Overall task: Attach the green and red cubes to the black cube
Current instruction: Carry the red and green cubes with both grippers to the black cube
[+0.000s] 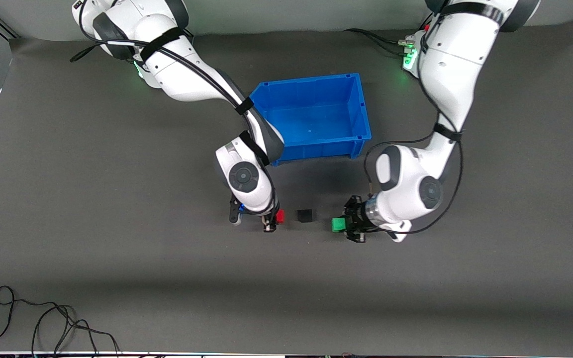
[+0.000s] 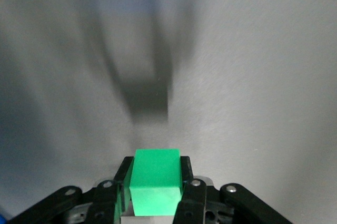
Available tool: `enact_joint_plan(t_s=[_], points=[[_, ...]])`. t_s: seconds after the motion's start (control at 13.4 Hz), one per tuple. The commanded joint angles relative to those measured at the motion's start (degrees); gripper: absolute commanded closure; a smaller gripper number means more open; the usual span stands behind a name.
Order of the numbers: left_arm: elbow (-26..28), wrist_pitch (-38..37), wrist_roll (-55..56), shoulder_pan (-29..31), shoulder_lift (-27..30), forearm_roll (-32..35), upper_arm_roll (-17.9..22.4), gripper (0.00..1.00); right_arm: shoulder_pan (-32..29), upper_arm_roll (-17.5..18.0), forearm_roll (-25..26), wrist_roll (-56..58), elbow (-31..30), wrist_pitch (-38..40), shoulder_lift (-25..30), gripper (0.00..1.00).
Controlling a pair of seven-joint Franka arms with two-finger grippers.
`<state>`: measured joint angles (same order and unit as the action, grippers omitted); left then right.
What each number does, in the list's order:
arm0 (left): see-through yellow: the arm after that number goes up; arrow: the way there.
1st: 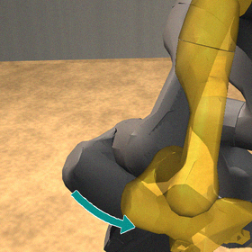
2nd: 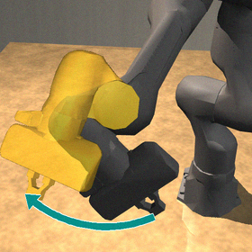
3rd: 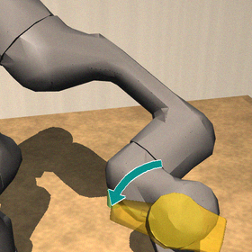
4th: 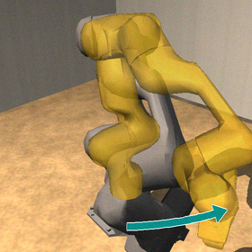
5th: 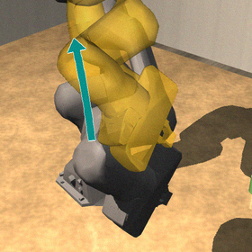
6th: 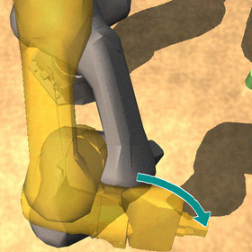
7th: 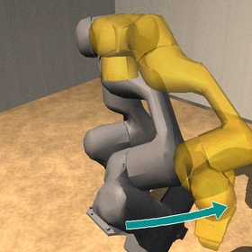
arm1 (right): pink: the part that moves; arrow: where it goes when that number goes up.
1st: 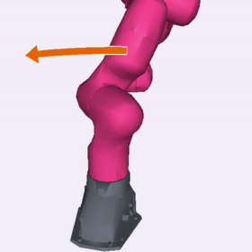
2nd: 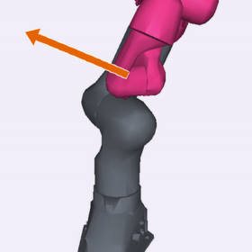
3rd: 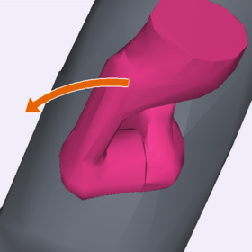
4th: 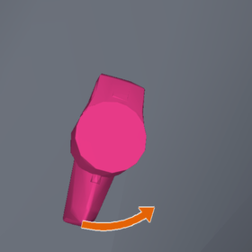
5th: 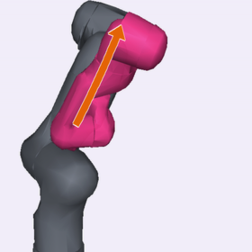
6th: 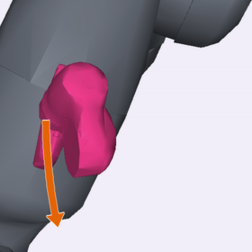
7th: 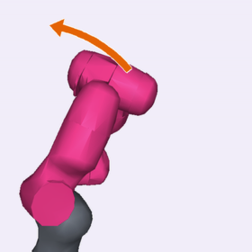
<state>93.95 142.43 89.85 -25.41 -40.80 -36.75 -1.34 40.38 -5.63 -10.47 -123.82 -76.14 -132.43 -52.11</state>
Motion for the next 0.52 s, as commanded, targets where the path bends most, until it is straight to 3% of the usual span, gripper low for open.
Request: enact_joint_plan(t_s=[0.0,0.45], points=[[-0.35,2.75,2.26,-2.80,-1.29,-0.78,1.08,1.00,1.37,-0.87,-0.26,-3.17,4.85,1.39,-3.52,1.00],[-0.35,7.59,4.37,-6.23,-3.76,-0.78,1.08,1.00,2.77,-0.96,-0.08,-5.02,8.12,0.95,-6.87,1.00]])
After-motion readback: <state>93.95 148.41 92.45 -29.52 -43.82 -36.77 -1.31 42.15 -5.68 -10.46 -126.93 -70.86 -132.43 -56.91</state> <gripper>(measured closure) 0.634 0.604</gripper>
